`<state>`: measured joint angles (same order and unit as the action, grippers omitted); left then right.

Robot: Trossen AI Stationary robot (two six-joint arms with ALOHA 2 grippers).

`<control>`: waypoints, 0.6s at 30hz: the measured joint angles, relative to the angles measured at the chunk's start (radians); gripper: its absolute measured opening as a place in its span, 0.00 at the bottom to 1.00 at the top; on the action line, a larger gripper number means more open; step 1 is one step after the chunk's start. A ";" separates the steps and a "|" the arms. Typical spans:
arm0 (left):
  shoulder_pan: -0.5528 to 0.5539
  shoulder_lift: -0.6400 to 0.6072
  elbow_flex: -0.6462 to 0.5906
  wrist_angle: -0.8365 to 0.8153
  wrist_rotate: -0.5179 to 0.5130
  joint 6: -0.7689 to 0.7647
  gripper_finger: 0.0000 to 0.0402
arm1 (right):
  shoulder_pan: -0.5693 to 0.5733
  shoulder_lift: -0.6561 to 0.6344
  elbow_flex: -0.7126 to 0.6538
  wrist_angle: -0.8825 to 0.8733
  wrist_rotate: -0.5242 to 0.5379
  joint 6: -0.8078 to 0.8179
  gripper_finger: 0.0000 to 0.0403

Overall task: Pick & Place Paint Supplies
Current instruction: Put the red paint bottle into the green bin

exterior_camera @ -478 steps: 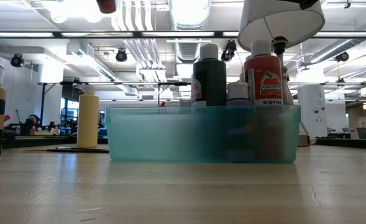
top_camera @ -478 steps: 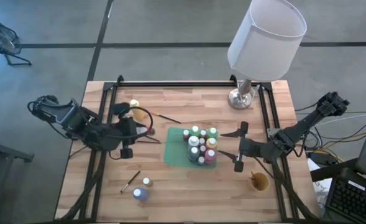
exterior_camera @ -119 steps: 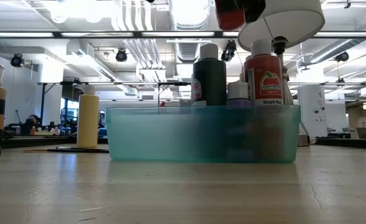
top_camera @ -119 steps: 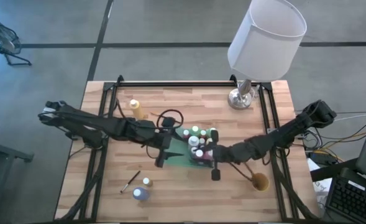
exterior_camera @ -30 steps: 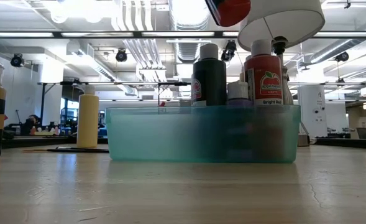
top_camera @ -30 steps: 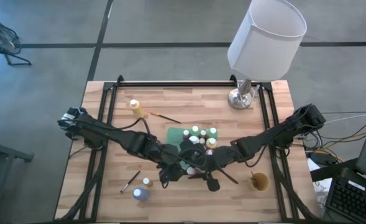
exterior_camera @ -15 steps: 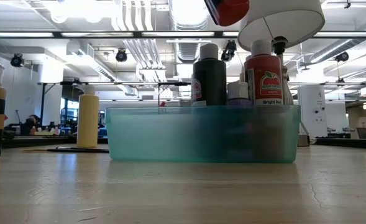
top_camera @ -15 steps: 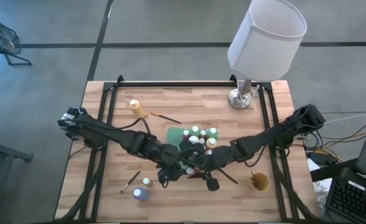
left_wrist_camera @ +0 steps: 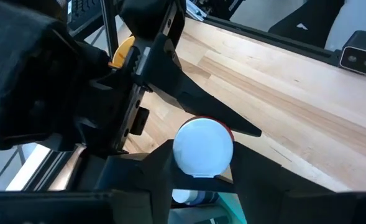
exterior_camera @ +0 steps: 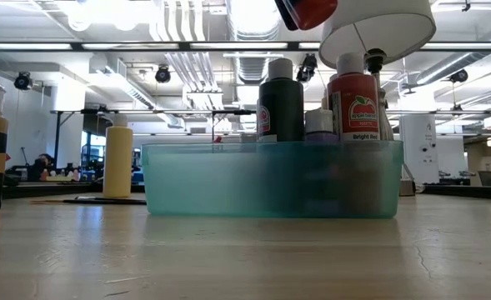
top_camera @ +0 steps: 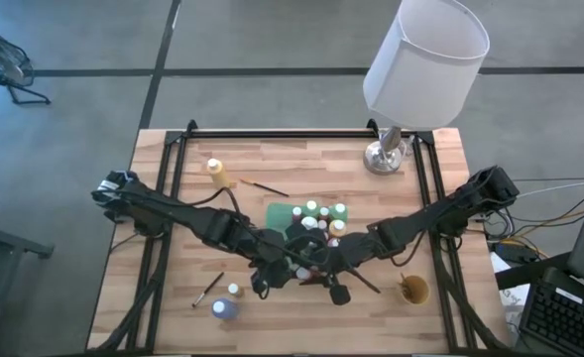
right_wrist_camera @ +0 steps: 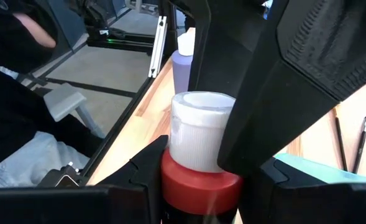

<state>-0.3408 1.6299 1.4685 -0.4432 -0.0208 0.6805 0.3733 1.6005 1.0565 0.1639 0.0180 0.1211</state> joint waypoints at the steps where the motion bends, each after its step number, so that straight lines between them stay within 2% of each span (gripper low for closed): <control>1: 0.000 0.000 0.000 0.000 0.001 -0.001 0.40 | 0.000 0.000 0.000 -0.001 -0.001 0.001 0.34; 9: 0.000 0.000 0.002 0.012 0.004 -0.010 0.46 | 0.000 -0.002 0.002 -0.001 0.000 0.000 0.34; 18: -0.001 0.000 0.002 0.041 0.012 -0.009 0.46 | -0.013 -0.004 0.004 0.001 0.003 -0.001 0.34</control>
<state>-0.3420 1.6299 1.4709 -0.4019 -0.0085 0.6712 0.3604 1.5967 1.0607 0.1648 0.0211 0.1202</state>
